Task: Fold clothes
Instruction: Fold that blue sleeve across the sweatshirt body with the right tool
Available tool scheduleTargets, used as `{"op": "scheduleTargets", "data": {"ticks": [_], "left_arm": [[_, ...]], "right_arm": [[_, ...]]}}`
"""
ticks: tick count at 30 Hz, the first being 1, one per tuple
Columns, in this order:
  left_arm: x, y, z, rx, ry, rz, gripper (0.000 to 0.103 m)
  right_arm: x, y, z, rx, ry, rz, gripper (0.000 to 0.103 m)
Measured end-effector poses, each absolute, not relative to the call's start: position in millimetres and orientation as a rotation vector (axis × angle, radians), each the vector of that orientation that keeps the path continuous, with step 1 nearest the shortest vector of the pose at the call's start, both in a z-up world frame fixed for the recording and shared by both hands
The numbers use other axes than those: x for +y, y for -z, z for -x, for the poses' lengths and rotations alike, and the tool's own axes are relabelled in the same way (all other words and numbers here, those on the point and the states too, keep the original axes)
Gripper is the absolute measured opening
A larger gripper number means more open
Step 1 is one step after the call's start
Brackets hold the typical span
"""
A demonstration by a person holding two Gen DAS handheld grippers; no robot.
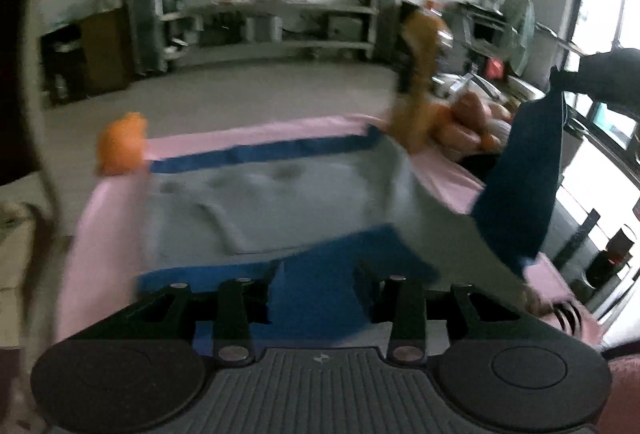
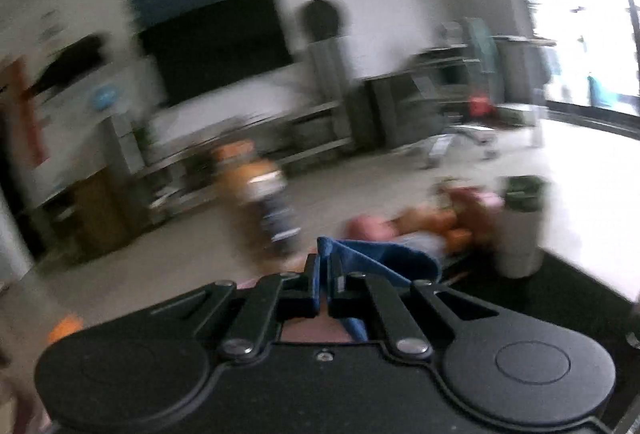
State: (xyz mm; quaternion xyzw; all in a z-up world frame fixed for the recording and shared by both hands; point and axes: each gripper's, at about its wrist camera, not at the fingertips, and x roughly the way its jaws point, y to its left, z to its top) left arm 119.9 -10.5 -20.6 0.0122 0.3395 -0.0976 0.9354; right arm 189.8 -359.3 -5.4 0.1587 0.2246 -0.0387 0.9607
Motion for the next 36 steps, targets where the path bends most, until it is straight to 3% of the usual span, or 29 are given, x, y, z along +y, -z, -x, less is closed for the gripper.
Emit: {"op": "scheduleTargets", "data": {"ticks": [9,11,14,16,21,24,26,27,36], "left_arm": [[115,72,-129,0.785,0.007,0.264,0.035],[121,78,-138,0.829,0.018,0.313,0.036],[115,79,-142,0.831,0.020,0.291,0.038],[111,82,-144,0.842,0.035,0.284,0.039],[102,94,-153,0.893,0.074,0.309,0.044],[92,102,-169,0.935,0.106,0.335,0.044],[82,108,-182,0.966,0.128,0.328,0.044],[76,113,-189,0.986,0.141,0.319,0.044],[57,154,-207,1.099,0.156,0.349,0.044]], "right_arm": [[-153,6,-156,0.611,-0.299,-0.179,0.003],[-125,28,-161,0.740,-0.378,-0.149,0.005],[-114,54,-169,0.886,-0.450,-0.149,0.014],[-140,50,-173,0.892,-0.447,-0.204,0.035],[-234,40,-175,0.835,-0.409,-0.367,0.056],[-300,65,-176,0.807,-0.332,-0.525,0.054],[-337,89,-179,0.825,-0.272,-0.665,0.035],[-348,102,-182,0.860,-0.225,-0.714,0.017],[-366,145,-200,1.060,0.051,-0.482,0.013]]}}
